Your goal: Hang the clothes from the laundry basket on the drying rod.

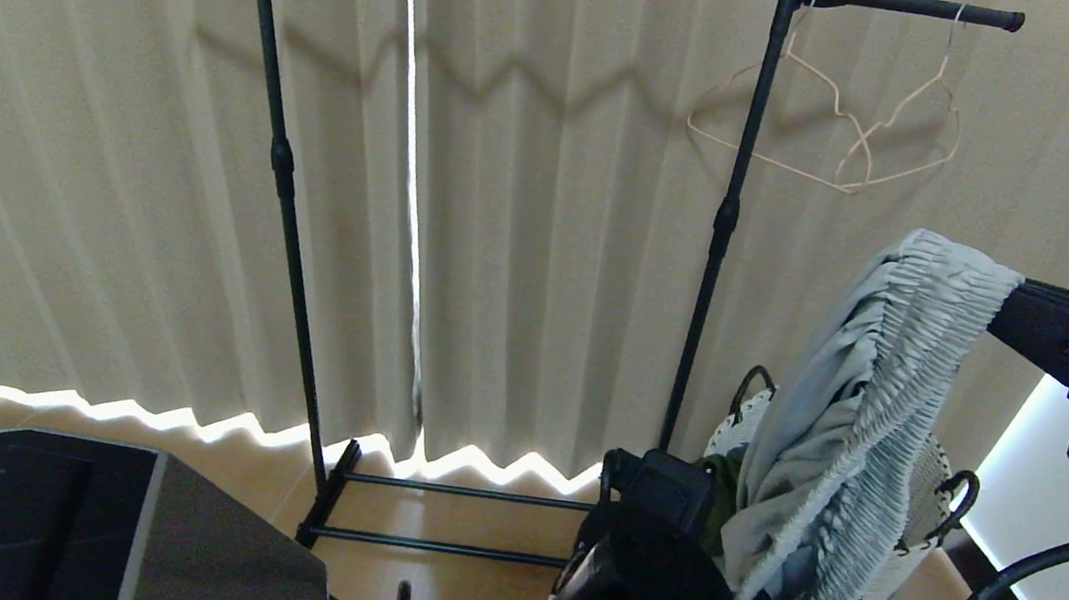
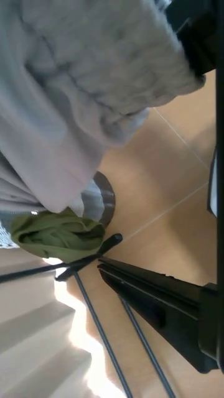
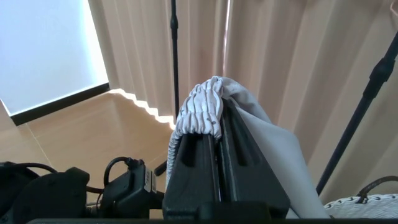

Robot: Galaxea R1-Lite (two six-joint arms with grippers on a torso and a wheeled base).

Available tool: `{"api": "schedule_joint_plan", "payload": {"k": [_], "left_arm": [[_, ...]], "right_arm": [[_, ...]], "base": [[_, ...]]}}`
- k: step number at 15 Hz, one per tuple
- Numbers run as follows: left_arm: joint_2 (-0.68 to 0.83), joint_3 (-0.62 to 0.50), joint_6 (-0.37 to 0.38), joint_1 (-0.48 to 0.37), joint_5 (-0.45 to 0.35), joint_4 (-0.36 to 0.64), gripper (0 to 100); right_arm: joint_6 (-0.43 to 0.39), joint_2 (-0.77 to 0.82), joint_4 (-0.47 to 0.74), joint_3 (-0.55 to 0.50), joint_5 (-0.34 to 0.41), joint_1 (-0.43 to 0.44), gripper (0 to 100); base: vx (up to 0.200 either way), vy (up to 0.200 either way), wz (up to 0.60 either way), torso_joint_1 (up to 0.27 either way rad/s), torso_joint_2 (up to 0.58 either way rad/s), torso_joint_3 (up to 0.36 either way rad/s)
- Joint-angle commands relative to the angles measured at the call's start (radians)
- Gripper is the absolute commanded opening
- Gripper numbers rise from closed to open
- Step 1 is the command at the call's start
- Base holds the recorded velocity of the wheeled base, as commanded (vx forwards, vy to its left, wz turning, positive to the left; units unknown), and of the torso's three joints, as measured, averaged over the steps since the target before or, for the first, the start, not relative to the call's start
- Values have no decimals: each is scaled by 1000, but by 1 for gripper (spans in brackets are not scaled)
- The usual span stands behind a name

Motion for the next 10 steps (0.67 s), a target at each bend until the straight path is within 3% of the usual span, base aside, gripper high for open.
{"api": "schedule_joint_plan", "payload": {"k": [1, 2, 6, 7, 10], "left_arm": [[-19, 25, 1, 1, 0, 0, 100], [-34, 46, 1, -1, -1, 0, 0], [-65, 81, 14, -2, -1, 2, 0], [-68, 117, 50, -4, 0, -3, 0], [-131, 232, 138, -7, 26, -176, 0]], "right_arm": [[0, -3, -1, -2, 0, 0, 0], [0, -2, -1, -2, 0, 0, 0], [-2, -2, -1, 0, 3, 0, 0], [-2, 0, -1, 0, 3, 0, 0], [-2, 9, 9, 3, 2, 0, 0]], "base": [[0, 0, 0, 0, 0, 0], [0, 0, 0, 0, 0, 0], [0, 0, 0, 0, 0, 0], [0, 0, 0, 0, 0, 0], [0, 0, 0, 0, 0, 0]]}}
